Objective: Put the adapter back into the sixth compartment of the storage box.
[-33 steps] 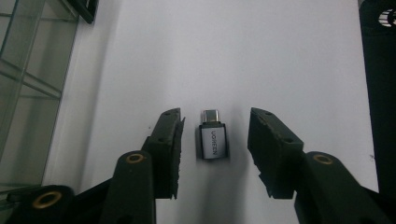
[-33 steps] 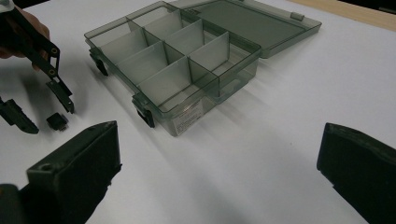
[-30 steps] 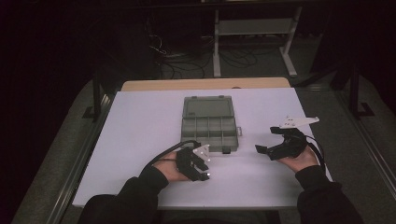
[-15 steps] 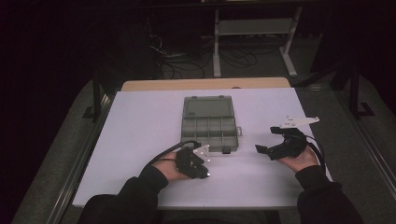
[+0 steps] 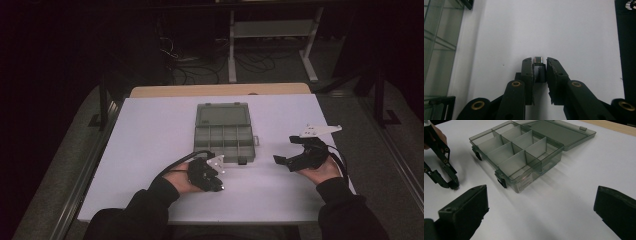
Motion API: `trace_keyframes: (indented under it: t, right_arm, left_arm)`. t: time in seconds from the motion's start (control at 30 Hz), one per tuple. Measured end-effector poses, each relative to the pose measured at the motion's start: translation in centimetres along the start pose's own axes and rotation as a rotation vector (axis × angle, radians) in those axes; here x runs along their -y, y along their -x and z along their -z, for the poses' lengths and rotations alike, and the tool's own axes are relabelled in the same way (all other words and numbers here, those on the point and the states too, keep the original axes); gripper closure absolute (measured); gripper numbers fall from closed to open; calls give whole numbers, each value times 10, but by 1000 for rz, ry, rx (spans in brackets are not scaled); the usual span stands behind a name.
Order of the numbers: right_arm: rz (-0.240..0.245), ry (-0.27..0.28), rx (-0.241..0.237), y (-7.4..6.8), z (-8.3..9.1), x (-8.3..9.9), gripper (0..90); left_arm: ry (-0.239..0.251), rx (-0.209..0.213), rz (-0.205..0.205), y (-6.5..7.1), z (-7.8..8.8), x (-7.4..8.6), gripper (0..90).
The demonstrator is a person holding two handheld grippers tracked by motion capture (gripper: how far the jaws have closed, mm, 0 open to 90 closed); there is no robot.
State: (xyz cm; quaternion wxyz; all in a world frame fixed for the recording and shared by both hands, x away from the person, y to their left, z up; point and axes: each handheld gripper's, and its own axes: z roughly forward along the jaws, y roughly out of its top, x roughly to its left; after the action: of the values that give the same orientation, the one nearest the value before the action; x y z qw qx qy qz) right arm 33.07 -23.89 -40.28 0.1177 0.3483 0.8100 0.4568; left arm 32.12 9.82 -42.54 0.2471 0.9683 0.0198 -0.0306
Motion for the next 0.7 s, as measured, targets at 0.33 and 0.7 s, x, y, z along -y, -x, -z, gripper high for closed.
trace_keyframes:
  t: [0.33, 0.7]
  right_arm:
    - [1, -1, -1, 0, 0, 0, 0]
    - [0, -1, -2, 0, 0, 0, 0]
  left_arm:
    - [20, 0, 1, 0, 8, -2, 763]
    - [45, -5, 0, -1, 20, -5, 764]
